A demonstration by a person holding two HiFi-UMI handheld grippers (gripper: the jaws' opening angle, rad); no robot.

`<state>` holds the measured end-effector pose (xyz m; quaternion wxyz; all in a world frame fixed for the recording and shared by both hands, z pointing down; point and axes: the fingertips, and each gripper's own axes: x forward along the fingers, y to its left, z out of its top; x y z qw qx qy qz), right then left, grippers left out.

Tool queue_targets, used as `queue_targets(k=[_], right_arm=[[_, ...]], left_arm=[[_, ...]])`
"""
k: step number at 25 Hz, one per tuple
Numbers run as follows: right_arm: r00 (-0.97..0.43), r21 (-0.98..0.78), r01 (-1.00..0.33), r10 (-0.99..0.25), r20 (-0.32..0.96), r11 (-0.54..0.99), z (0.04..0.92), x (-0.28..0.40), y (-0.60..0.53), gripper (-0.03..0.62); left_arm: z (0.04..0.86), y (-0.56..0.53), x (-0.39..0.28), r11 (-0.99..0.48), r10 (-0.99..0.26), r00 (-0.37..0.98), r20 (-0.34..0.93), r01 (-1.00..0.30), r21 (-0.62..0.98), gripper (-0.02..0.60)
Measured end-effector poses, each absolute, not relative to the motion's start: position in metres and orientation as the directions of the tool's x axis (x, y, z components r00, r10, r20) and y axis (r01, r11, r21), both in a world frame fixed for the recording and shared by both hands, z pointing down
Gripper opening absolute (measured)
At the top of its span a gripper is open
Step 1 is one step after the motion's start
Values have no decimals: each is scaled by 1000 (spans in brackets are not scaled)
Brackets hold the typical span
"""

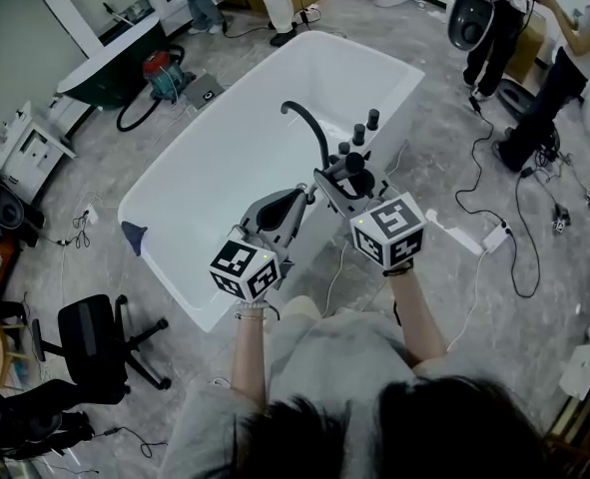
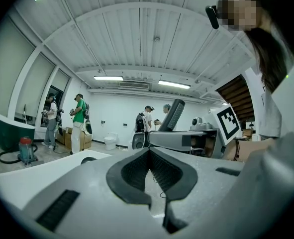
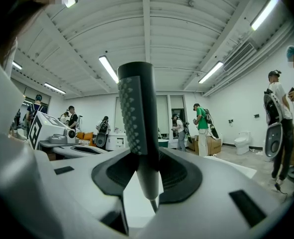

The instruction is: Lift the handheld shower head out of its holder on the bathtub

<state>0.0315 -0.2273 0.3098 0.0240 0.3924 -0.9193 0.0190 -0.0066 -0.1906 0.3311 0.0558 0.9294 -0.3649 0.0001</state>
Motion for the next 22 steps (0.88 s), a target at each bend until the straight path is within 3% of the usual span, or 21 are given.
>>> queue_targets(k=[22], right_arm=[[-686,-28,-727,-726,39,686,311,34,-228,131]], left_arm=[[329,-190,3,-762,-641,767,41,-641,87,5]])
